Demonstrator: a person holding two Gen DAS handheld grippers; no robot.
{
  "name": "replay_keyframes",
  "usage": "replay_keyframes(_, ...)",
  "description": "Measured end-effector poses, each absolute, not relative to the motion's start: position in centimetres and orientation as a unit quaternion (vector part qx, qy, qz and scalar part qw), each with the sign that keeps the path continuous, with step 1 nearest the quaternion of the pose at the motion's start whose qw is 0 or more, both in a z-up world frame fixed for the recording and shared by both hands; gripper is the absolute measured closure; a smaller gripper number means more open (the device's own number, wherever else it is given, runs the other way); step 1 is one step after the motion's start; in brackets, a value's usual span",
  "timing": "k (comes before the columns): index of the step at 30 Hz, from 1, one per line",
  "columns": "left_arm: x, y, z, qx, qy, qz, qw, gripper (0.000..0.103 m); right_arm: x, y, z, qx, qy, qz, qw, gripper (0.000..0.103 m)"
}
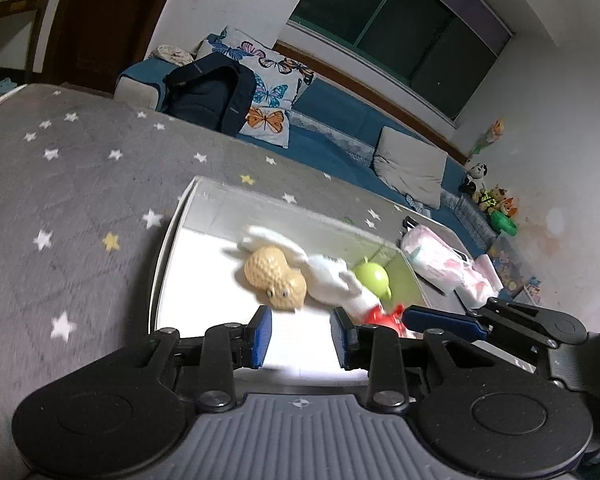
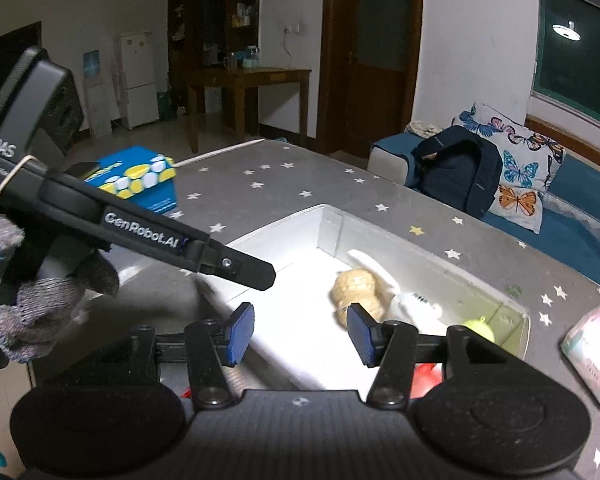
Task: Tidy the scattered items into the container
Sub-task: 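Move the right gripper toward the red-haired doll on the table, then close the right gripper around the red-haired doll's body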
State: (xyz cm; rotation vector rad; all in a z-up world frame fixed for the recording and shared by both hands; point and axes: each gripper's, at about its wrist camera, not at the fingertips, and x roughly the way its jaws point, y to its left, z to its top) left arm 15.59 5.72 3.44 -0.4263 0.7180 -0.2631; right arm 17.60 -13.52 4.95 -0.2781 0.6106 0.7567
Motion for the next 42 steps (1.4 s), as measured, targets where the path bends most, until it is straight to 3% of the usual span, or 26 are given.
replay_keyframes(11,11.8,5.3,1.4,-0.194,0.36,-0.123,0.904,0.069,13.2,-13.6,2.3,-0.135,0.304,0.363,0.871,0.049)
replay_keyframes(13,11.4,5.3,0.9,-0.195,0.365,-0.124,0.902,0.069,12.8,-13.6,1.7,-0.131,0.309,0.36,0.871,0.036)
replay_keyframes(21,10.8,5.3,-1.4,-0.216,0.391,-0.125,0.886,0.069,12.1,-13.7,-0.6,-0.107,0.338,0.345,0.869,0.035)
replay_keyframes(24,10.7,5.5,-2.0,-0.231,0.395,-0.13,0.879,0.069,12.2,-13.4,-1.3,-0.099,0.349,0.34,0.868,0.026)
replay_keyframes(42,10.4,6.5,-3.2,-0.292,0.392,-0.143,0.861,0.067,13.2,-12.4,-3.7,-0.055,0.38,0.325,0.864,0.016)
